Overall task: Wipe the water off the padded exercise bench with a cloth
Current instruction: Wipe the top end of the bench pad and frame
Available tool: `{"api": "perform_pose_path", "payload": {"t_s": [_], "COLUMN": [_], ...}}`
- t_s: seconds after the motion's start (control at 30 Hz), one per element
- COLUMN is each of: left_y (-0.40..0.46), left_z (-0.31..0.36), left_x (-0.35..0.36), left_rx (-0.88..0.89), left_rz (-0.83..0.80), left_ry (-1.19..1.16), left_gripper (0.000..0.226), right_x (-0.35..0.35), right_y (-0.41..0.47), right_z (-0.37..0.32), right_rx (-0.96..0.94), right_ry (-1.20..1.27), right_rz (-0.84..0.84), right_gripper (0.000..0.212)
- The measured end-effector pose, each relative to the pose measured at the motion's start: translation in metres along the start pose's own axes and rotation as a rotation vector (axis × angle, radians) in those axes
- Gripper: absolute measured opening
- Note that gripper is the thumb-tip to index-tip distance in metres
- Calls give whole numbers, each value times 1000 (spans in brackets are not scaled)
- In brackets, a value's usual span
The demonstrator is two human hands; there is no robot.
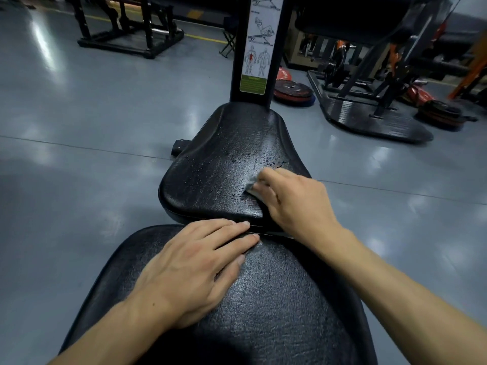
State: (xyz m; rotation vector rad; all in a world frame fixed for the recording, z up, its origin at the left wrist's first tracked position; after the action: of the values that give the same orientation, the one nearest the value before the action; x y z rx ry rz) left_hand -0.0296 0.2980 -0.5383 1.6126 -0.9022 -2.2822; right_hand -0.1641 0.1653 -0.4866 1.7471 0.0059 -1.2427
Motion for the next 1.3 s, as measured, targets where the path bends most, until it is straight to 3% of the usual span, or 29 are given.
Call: {"api": "perform_pose_path", "payload": {"t_s": [0.13, 0.23, 0.5, 0.73, 1.0, 1.3], "left_y": [-1, 0, 1, 1, 1, 2], "left_z": [0, -1, 1, 2, 0, 1], "left_x": [0, 0, -3, -4, -5, -10], "left_rx": [-1, 0, 24, 18, 20, 12], "left_rz": [29, 31, 64, 57, 111, 150], "left_ry": [-12, -17, -18, -37, -54, -96], "left_gripper": [41, 41, 40, 41, 38, 36], "right_x": [-13, -17, 0, -22, 16, -10], "right_y": [1, -5, -10, -30, 4, -16], "right_z": [50, 63, 2, 50, -47, 11], "right_rx": [185, 264, 140, 366, 210, 372], "right_ry": [-161, -251, -195, -301, -232, -291], "right_rz": [106, 83, 4, 9, -68, 5], "right_gripper": [40, 34, 29, 37, 36, 36]}}
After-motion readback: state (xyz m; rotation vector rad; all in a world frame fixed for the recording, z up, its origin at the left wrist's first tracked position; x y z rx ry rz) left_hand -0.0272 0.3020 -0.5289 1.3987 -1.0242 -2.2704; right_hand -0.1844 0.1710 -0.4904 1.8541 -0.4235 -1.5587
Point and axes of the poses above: each hand's wrist, its own y-axis towards the middle knuckle, its own x-axis out of the palm, z = x × y, the point moved 5 cm from there along y, towards the middle knuckle, and after that the axes turned 15 degrees about z, right-handed, at the moved point
